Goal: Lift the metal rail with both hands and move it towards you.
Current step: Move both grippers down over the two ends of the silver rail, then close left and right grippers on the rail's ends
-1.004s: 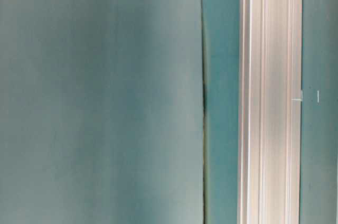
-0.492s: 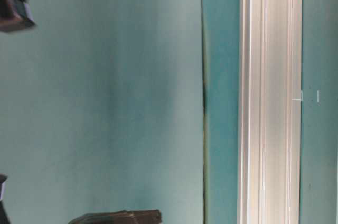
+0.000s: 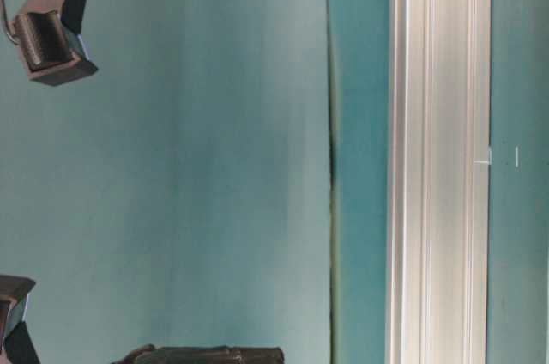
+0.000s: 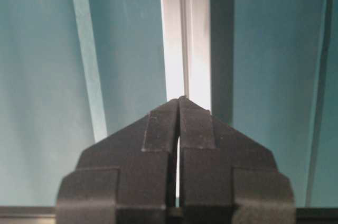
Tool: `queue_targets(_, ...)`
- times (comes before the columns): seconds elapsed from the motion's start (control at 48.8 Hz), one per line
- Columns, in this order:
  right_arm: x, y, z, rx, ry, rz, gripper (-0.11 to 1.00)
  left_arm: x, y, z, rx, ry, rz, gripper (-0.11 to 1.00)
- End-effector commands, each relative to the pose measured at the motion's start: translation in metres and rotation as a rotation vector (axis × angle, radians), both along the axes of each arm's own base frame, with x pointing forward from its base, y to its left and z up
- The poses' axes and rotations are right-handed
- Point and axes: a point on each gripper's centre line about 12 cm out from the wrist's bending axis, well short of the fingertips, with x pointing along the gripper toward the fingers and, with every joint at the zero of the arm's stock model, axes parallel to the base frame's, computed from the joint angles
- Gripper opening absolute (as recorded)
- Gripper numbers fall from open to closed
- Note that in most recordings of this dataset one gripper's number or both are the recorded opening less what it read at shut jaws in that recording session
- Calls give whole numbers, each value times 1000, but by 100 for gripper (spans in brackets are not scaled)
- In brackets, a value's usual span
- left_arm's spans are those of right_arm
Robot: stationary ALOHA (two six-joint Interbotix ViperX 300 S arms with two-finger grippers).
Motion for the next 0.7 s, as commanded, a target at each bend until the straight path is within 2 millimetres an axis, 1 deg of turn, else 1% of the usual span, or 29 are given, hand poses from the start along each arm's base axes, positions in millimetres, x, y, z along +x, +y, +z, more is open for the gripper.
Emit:
queue_targets(0.0, 2, 1, 2, -2, -26, 2, 3, -1, 1, 9, 10, -42, -1, -3)
queue_targets(0.102, 1, 1, -1, -2, -23, 1, 7, -3, 0, 6, 2, -34, 9, 2)
queue_targets(0.164, 1, 1, -1, -2, -20, 1, 13, -4, 0, 3, 2, -25, 10, 7)
queue_targets(0.205, 0, 1, -1, -2, -21, -1, 18, -5, 0, 1, -1, -19, 10, 13)
queue_targets(0.287, -1, 0, -4, -1, -15, -6, 33, -7, 0, -5, -3, -5, 12, 32)
queue_targets(0.369, -2, 0, -7, -4, -21, -5, 56, -7, 0, -6, -3, -13, 15, 57)
queue_targets(0.43, -3, 0, -11, -19, -31, 5, 76, -7, 0, -7, 1, -30, 11, 76)
queue_targets(0.471, -4, 1, -14, -38, -41, 23, 86, -7, -1, -8, 5, -37, 4, 86)
queue_targets(0.512, -6, 2, -17, -60, -53, 44, 94, -7, -1, -10, 7, -41, 2, 94)
queue_targets(0.553, -7, 2, -20, -71, -67, 53, 98, -8, -1, -13, 6, -38, 2, 99)
queue_targets(0.594, -8, 2, -22, -74, -80, 52, 100, -8, -1, -16, 4, -34, 5, 99)
queue_targets(0.676, -10, 3, -26, -79, -103, 48, 99, -8, -1, -20, 2, -32, 7, 97)
